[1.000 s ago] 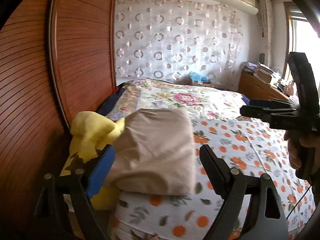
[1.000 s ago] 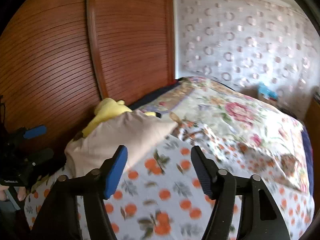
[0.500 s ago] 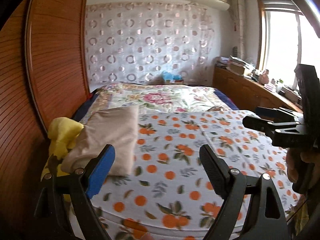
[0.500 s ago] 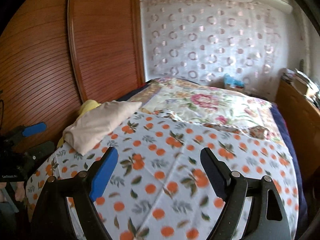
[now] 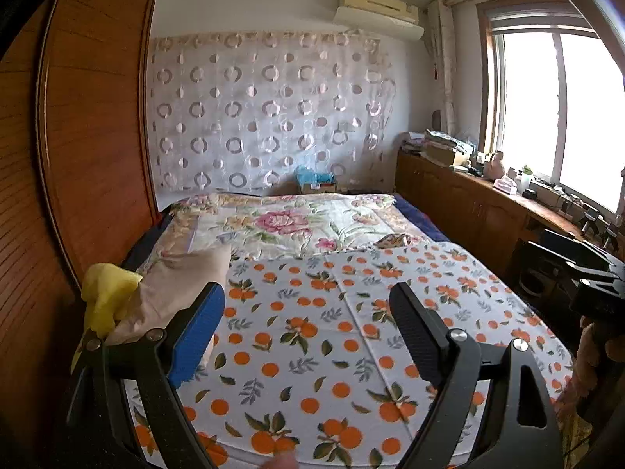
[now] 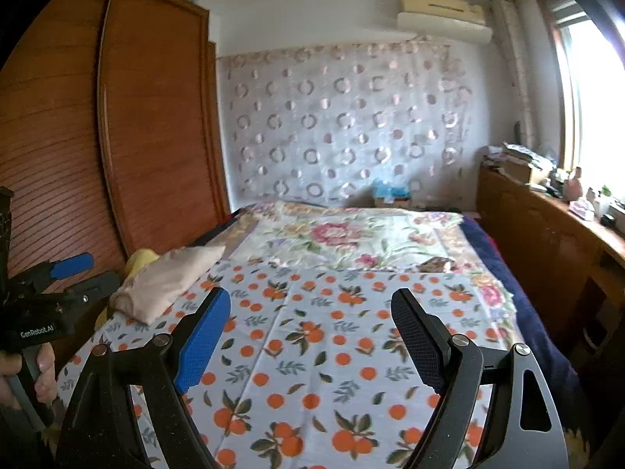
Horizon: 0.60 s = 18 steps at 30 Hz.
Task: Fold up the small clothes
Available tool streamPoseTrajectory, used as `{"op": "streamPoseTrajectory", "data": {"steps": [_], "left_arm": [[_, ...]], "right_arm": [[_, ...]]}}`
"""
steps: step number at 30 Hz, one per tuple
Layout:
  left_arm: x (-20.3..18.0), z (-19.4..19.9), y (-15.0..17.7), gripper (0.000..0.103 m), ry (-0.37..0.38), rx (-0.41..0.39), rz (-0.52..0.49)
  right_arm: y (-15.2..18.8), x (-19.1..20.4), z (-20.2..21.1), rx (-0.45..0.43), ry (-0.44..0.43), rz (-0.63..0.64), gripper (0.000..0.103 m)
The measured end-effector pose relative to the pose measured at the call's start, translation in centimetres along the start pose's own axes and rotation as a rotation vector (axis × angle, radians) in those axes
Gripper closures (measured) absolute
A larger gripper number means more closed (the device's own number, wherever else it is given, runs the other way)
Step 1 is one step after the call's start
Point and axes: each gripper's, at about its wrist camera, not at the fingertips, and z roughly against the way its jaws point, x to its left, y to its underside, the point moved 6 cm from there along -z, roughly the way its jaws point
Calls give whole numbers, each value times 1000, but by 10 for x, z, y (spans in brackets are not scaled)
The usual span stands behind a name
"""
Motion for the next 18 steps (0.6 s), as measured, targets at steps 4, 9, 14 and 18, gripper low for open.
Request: {"op": "streamPoseTrajectory", "data": {"steps": [4,9,14,18], "left_arm": [[-8,4,-5,16,17,-14,-4],[-15,7,-8,16,27,-26,-12],[-17,8,-7,16,19,-28,-18],[-17,8,-7,16,21,-28,-16]], "right_arm": [[3,5,13,-25,26,0,17],[12,10,15,-32,38,-6,17],[14,5,4,-29,41,-16,17],[10,-5,-2,-21,41,-22,17]]}}
